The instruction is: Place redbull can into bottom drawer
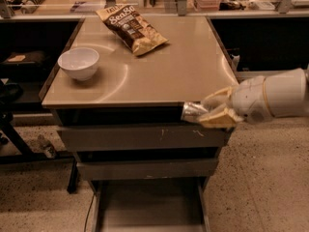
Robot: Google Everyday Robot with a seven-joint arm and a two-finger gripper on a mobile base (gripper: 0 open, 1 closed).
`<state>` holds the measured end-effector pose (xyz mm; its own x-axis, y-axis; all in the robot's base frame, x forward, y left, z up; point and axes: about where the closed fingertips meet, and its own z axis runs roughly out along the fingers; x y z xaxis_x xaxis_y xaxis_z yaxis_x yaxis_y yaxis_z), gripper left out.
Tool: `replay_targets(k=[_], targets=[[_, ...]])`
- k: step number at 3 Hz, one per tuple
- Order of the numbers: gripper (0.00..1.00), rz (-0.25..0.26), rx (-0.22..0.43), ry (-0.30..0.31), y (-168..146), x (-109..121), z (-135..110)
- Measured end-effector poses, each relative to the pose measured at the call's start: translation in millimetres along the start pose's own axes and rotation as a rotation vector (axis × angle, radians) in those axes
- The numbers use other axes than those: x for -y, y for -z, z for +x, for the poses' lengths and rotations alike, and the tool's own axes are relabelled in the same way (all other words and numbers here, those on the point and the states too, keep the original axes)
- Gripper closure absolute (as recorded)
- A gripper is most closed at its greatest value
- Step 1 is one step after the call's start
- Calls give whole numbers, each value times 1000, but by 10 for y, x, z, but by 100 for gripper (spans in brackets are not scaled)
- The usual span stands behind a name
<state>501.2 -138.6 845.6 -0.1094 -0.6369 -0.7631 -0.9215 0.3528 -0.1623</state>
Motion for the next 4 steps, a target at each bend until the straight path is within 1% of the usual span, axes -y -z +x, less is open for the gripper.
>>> replay_targets(k=[1,2,3,4], targets=[[100,-43,-20,-110,-296,-415,535],[100,-67,-34,-122,-374,-542,631],[100,-74,-34,-127,-415,-521,636],[100,-122,-40,-180,-839,-612,881]])
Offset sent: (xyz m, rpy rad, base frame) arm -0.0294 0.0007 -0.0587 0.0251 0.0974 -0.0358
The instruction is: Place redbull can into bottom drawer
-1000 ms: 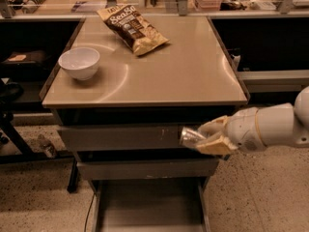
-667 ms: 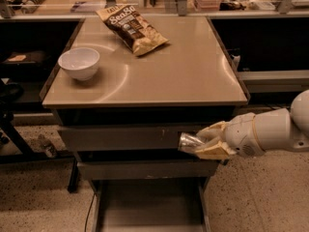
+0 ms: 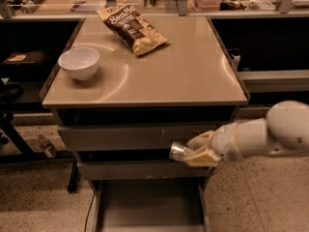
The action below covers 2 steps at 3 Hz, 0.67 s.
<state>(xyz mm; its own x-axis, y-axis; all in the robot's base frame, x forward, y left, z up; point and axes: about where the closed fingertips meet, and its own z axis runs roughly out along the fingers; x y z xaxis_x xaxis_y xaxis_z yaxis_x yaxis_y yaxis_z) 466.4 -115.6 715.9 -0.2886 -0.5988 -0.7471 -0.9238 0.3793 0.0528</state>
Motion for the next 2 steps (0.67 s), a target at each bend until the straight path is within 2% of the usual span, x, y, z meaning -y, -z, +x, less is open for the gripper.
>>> replay_targets(k=[1,2], targets=[[100,-64,-5,-45,-1051,144,492],[100,-71,51,-38,-1766,396,785]])
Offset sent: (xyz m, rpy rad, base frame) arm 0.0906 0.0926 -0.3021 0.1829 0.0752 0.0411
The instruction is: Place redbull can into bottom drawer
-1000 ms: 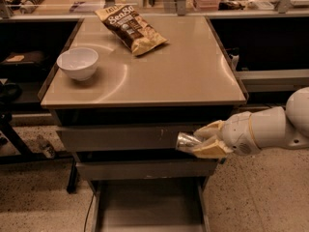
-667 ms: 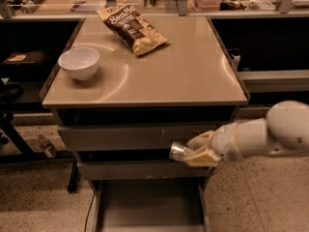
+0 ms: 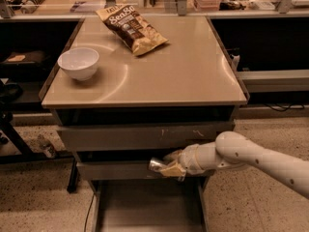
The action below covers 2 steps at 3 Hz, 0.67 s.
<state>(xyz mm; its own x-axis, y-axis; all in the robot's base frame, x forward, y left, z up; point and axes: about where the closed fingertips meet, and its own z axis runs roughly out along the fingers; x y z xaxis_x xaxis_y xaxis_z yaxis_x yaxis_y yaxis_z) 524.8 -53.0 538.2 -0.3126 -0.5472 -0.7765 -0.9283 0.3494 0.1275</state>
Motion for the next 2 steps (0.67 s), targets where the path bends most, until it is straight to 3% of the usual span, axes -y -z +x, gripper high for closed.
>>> replay_targets(k=[1,2], targets=[[100,-33,58,-9,-457,19,447],[100,-33,58,-9,-457,19,448]])
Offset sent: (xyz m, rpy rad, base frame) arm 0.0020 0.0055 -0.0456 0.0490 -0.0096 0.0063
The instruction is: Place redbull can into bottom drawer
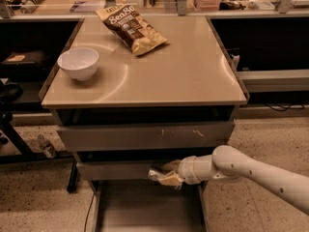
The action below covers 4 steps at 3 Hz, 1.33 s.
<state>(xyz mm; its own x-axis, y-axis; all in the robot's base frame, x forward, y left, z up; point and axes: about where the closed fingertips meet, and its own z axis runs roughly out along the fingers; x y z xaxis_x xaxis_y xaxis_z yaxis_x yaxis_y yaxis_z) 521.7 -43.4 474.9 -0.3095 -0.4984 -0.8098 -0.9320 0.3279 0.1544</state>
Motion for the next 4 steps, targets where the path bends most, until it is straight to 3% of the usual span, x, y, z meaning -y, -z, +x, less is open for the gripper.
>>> replay_targets(k=[1,3,4], targets=[[100,26,-26,1,-152,-111,255],[100,161,-145,105,-440,-400,1236],[100,253,-152,138,-516,-257,1583]])
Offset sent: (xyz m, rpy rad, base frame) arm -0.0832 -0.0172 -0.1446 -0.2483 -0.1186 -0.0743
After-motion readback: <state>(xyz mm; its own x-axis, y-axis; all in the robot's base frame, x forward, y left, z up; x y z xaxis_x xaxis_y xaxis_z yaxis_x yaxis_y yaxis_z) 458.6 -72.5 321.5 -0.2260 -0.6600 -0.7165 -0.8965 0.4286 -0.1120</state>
